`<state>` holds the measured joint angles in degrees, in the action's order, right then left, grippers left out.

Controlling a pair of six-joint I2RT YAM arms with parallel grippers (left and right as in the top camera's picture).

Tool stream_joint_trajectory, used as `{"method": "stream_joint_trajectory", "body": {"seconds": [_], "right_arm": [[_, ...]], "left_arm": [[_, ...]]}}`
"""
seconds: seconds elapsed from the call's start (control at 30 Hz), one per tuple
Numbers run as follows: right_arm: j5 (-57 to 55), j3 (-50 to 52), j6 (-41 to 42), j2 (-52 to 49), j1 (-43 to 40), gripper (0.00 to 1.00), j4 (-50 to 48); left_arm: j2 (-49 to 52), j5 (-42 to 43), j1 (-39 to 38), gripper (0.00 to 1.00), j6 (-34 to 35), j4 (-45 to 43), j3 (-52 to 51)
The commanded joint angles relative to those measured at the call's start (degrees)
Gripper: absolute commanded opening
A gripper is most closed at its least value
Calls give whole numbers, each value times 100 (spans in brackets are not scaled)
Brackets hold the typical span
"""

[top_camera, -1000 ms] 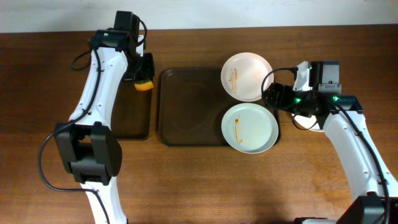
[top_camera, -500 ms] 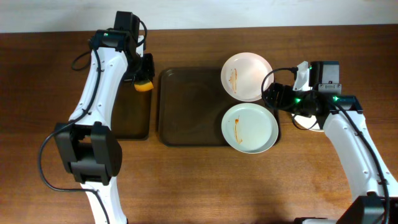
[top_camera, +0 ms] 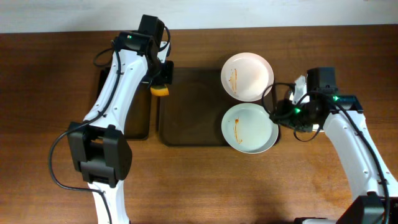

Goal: Clean dirty plates on tray and stack at the side

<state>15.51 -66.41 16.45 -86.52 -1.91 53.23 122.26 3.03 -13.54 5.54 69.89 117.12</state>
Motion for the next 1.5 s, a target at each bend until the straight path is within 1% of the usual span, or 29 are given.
{"method": "stream_joint_trajectory", "body": {"seconds": [0.0,0.07,0.17,0.27,0.3,0.33,0.37,0.4,0.43,0.5,0.57,0.6,0.63,0.73,0.8,0.83,0.9,0.93,0.97,1.0,1.03,1.07,1.1,1.17,1.27,1.3,1.37,1.43,1.47], "right_arm": [[-763,289,533,-127,35,49,72],[-787,610,662,-393,35,49,-214],[-866,723,658,-807,37,48,-557],[-669,739,658,-1169,46,43,-885],[-568,739,656,-1259,87,40,-986],[-568,739,654,-1290,175,34,-1049],[-588,739,656,-1320,326,24,-1064],[-586,739,656,-1320,468,10,-1062],[-584,737,660,-1320,621,4,-1067],[-562,737,820,-1320,887,4,-1064],[-420,721,1445,-1320,1340,4,-1270],[-407,719,1904,-1318,1530,4,-1447],[-367,717,2347,-1320,1814,4,-1849],[-374,715,2789,-1392,2304,4,-2796],[-372,693,2900,-1622,2339,4,-3200],[-365,590,2907,-1801,2339,4,-3246],[-282,256,2874,-2164,2339,4,-3250],[-219,20,2732,-2374,2341,8,-3250],[-197,-85,2673,-2450,2345,21,-3250],[-201,-125,2415,-2448,2343,37,-3246],[-203,-240,2118,-2446,2310,45,-3117],[-216,-407,1674,-2446,2253,52,-2903],[-219,-531,1329,-2448,2208,54,-2782],[-219,-629,761,-2450,2199,53,-2752],[-216,-682,466,-2498,2199,52,-2767],[-151,-791,372,-2583,2199,49,-2721],[-46,-1075,350,-2857,2210,46,-2546],[192,-1193,446,-3032,2214,40,-2441],[212,-1193,509,-3099,2214,40,-2396]], "left_arm": [[-129,15,68,0,-129,-83,72],[-129,15,68,0,-129,-83,72],[-129,13,68,0,-131,-85,72],[-129,15,68,0,-131,-85,72],[-129,13,68,0,-131,-85,72],[-129,13,68,0,-131,-85,72],[-129,13,68,0,-131,-85,72],[-129,13,68,0,-131,-83,72],[-129,13,68,0,-131,-85,72],[-129,13,68,0,-131,-85,72],[-129,15,68,0,-131,-83,72],[-129,15,68,0,-129,-81,72],[-129,15,68,0,-129,-83,72],[-129,15,68,0,-131,-83,72],[-129,15,68,0,-131,-83,72],[-129,15,68,0,-131,-85,72],[-129,15,68,0,-131,-85,72],[-129,15,68,0,-131,-85,72],[-129,15,68,0,-131,-85,72],[-129,17,68,0,-129,-85,72],[-129,39,68,0,-109,-85,72],[-129,87,66,0,116,-83,72],[-129,133,61,0,175,-83,72],[-129,350,57,0,278,-85,70],[-125,428,57,0,278,-85,68],[-125,431,57,0,278,-85,68],[-125,431,57,0,278,-85,68],[-125,431,57,0,278,-85,68],[-125,428,57,0,278,-85,68]]}}
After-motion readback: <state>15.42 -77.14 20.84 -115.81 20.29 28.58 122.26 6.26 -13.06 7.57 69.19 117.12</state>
